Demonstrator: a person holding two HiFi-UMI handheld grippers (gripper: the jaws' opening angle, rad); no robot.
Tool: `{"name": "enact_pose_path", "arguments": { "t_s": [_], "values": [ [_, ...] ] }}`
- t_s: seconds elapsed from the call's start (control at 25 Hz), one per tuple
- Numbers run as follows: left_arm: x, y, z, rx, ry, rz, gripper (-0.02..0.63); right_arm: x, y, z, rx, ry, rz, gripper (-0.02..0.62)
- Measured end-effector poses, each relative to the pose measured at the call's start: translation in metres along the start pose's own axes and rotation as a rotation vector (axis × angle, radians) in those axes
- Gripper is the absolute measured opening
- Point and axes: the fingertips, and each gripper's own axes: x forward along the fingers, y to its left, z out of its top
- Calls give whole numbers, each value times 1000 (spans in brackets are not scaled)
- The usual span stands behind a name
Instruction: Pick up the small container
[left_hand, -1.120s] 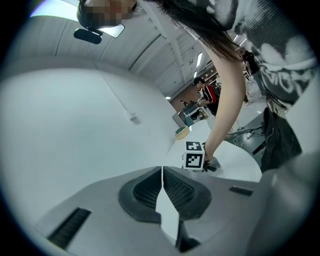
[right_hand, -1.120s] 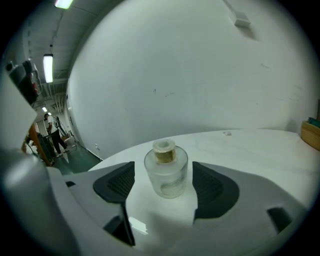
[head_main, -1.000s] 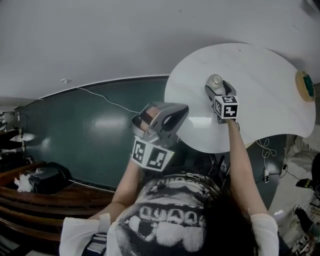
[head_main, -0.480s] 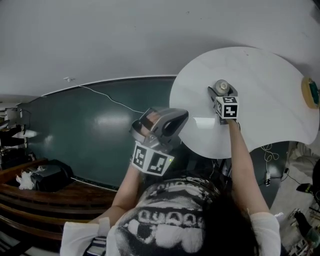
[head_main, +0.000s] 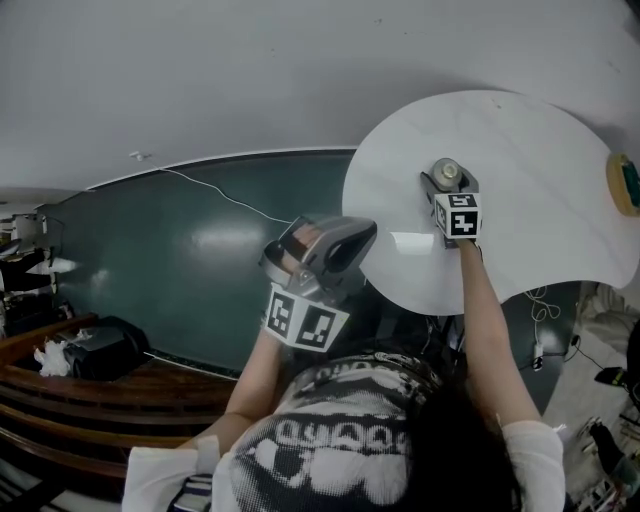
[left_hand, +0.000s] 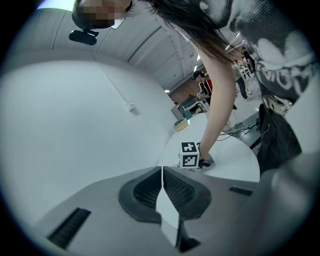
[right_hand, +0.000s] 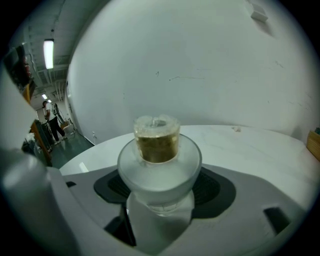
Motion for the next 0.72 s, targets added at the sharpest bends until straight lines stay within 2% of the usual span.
{"name": "enact_pose_path", "arguments": {
  "t_s": [0.4, 0.72],
  "values": [
    [0, -6, 1, -9, -12, -11, 9, -33, -1, 9, 18, -45, 12, 331],
    [6, -10, 12, -1, -53, -23, 9, -89, 8, 28, 13, -111, 18, 331]
  ]
}}
